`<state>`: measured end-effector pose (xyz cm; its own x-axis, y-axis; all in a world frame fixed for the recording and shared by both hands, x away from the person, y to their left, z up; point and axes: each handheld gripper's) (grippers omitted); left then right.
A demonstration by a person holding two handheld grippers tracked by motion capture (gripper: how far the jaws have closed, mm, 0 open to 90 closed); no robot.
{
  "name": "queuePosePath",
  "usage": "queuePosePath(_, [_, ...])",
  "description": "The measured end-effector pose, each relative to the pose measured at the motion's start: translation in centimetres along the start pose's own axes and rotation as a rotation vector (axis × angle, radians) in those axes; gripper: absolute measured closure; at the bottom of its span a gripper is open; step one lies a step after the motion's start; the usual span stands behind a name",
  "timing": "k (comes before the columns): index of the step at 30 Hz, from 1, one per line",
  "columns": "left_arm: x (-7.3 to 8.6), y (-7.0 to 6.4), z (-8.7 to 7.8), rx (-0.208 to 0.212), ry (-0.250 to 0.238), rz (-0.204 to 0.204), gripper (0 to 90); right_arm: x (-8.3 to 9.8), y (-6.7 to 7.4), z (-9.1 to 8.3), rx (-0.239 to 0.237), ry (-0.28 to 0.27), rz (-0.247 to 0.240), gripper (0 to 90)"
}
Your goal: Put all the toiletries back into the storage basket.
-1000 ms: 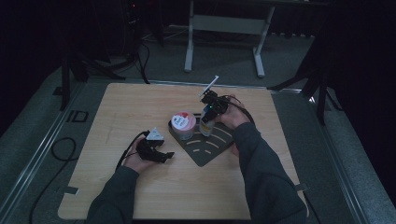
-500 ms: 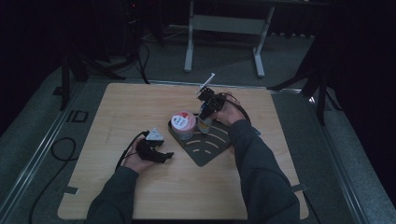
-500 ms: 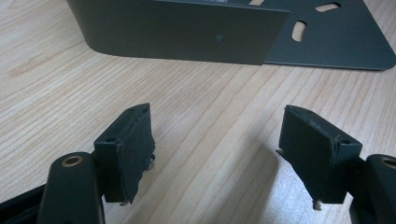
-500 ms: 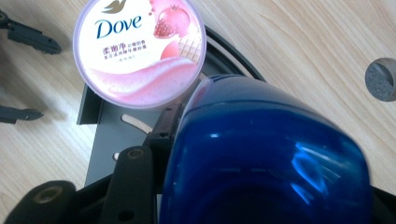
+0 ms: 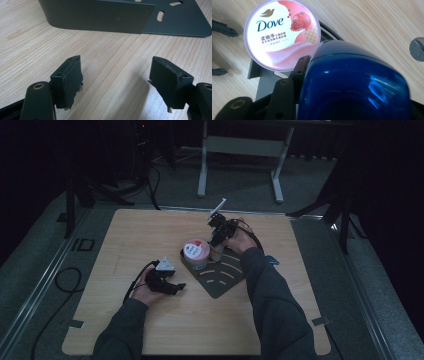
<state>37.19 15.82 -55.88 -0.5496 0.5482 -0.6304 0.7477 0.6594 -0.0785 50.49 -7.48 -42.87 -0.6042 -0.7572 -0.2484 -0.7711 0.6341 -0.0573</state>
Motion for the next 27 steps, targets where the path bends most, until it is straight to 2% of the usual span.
queuePosePath(4, [0.0,0.0,0.0,0.0,0.001,0.001,25.7,-0.2,0.0,0.2,0.007,0.0,-0.008,54.8])
queuePosePath(27, [0.1,0.0,0.0,-0.005,0.0,0.003,25.7,-1.2,0.0,1.1,0.03,-0.027,0.039,54.8])
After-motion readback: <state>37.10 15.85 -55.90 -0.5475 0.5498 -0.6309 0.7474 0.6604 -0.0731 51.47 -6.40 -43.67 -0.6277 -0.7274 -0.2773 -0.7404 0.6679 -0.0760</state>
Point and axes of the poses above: each handheld gripper's, and its own axes: z roughly forward along the jaws, x roughly out of its underside, y roughly to its left, and after that the axes turned 7 degrees about y, right-handed
